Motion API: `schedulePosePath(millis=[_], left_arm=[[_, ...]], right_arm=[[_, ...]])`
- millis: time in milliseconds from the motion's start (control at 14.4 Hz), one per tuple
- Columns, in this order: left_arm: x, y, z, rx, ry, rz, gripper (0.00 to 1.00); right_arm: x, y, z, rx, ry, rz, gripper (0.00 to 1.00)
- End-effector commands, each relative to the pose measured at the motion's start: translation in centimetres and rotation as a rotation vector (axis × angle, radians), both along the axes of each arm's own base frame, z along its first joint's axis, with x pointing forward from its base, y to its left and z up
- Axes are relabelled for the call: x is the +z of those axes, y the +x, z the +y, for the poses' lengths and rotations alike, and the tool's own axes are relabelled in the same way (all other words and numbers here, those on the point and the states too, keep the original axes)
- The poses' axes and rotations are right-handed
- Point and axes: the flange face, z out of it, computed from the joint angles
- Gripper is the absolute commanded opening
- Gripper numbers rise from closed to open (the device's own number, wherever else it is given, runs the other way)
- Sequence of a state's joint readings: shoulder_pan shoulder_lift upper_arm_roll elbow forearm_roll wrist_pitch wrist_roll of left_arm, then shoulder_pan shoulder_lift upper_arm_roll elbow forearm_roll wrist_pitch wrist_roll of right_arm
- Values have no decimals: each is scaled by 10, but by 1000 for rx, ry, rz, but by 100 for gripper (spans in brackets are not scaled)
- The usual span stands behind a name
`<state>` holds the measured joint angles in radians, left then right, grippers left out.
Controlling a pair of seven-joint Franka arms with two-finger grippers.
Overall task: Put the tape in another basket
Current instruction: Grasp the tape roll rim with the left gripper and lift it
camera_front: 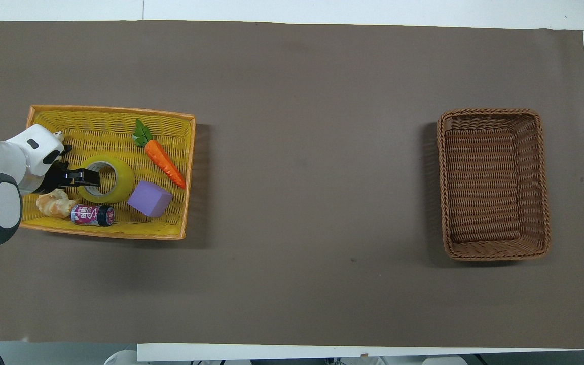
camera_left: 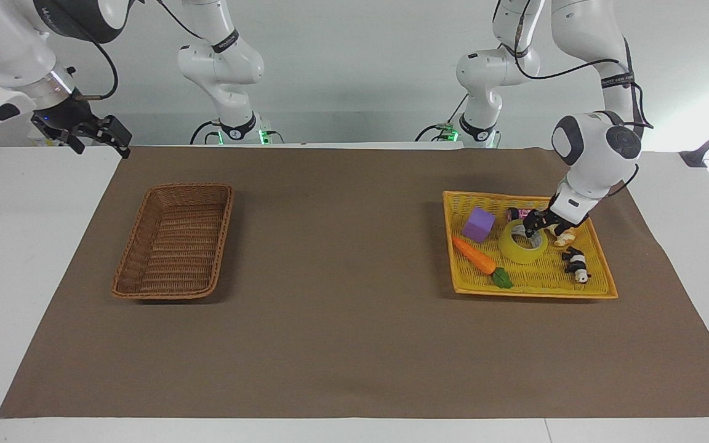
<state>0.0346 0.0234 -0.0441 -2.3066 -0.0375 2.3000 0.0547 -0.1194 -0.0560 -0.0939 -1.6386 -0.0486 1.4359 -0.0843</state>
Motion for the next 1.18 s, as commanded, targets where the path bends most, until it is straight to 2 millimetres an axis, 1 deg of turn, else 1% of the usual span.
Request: schedulePosePath(millis=[0,139,209,348,488,697,766,836,906,975,1115], left_arm=[[-14,-2,3,3,4,2,75],[-16,-1,0,8,4,-5,63],[-15,0,-3,14,4,-11,54],[-19,1,-3,13,4,-10,30],[-24,1,-6,11,3,-9,13],[-24,1,-6,12,3,3,1],[-21,2,-6,14,3,11,0],[-13,8,-5,12,3,12,0],[0,14,-5,13,1,21,0],[20,23,-5,11,0,27,0],[70,44,-6,11,-2,49,0]], right_arm=[[0,-5,0,5,-2,-10,100],[0,-5,0,5,-2,-10,100],[0,-5,0,7,-2,-10,100],[0,-5,0,7,-2,-10,100],[0,-5,0,7,-2,-10,100],[0,-5,0,7,-2,-10,100],[0,-5,0,7,-2,-10,100],[0,-5,0,5,-2,-10,100],[0,-5,0,7,-2,-10,100],[0,-5,0,5,-2,-10,100],[0,-5,0,7,-2,-10,100]])
